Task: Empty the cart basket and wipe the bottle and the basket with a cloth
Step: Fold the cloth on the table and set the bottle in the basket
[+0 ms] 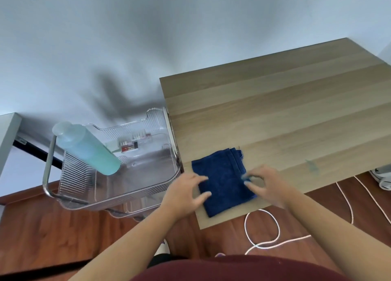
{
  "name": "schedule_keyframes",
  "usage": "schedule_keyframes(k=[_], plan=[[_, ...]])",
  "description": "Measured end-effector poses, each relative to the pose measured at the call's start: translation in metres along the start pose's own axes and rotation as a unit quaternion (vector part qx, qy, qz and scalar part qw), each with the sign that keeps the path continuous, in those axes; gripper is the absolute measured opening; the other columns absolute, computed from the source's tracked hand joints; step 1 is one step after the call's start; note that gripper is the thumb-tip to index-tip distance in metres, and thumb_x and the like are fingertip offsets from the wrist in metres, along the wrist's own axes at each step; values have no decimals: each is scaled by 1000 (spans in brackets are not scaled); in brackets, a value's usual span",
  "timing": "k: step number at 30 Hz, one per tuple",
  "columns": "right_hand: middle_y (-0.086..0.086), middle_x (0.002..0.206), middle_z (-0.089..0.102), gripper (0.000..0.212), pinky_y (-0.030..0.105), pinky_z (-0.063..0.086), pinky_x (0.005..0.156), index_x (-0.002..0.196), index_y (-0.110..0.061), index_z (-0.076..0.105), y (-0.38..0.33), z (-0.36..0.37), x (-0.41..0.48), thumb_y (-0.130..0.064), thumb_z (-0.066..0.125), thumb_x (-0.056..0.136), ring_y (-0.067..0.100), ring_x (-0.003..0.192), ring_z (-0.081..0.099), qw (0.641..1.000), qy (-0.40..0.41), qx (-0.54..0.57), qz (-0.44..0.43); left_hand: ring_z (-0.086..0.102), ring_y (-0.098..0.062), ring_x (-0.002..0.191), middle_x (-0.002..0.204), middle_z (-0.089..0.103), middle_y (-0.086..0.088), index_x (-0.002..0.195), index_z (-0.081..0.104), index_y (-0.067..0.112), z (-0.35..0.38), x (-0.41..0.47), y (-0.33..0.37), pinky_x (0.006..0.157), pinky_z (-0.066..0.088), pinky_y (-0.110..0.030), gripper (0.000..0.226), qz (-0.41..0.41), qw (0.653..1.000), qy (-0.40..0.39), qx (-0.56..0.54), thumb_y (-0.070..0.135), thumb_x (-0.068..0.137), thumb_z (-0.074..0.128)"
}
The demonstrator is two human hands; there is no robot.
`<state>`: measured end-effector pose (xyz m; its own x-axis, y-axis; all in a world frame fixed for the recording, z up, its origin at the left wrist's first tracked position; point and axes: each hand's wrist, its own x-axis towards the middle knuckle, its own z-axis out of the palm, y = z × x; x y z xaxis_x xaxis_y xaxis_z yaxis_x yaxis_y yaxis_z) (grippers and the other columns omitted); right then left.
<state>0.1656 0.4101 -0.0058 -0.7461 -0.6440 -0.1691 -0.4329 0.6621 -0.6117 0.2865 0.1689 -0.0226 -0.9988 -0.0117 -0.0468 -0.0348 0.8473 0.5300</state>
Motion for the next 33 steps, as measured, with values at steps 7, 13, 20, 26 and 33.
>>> schedule_keyframes(k=[7, 13, 20, 26, 33], plan=[[-20, 157, -2, 64, 50, -4, 118, 148, -41, 3, -5, 31, 36, -59, 28, 93, 12, 147, -6, 968, -90, -234, 15, -4, -20, 149, 162, -6, -6, 152, -6, 13, 11, 25, 0, 119, 0, -37, 107, -61, 973, -136, 174, 75, 80, 42], [-26, 148, -18, 66, 52, -11, 114, 137, -46, -24, 16, 35, 26, -72, 2, 81, 7, 140, -19, 960, -59, -274, 18, -11, -16, 148, 160, -18, -3, 151, -13, 15, 12, 31, -5, 119, -4, -39, 110, -53, 968, -144, 201, 80, 78, 35], [-18, 158, -4, 61, 47, -6, 117, 149, -38, 3, 2, 32, 28, -53, 29, 96, 6, 144, -14, 987, -62, -148, 28, 0, -16, 149, 162, -7, 0, 153, -1, 20, -4, 12, -7, 119, 5, -33, 91, -45, 989, -87, 112, 64, 87, 44], [-16, 154, 24, 48, 32, 9, 119, 143, -34, 32, -57, 24, 38, -33, 46, 97, 2, 145, 3, 998, 20, 41, -32, 24, -11, 142, 157, 22, 6, 150, 20, 25, -48, -37, -26, 113, 18, -24, 75, -96, 992, 84, 9, 50, 89, 55], [-19, 145, 37, 51, 19, 23, 110, 137, -36, 40, -171, 53, 94, -27, 59, 91, 0, 135, 30, 985, -63, 60, -149, 28, -17, 140, 151, 34, -1, 147, 31, 18, -119, -81, -91, 116, 19, -28, 73, -243, 944, 222, -3, 35, 86, 67]])
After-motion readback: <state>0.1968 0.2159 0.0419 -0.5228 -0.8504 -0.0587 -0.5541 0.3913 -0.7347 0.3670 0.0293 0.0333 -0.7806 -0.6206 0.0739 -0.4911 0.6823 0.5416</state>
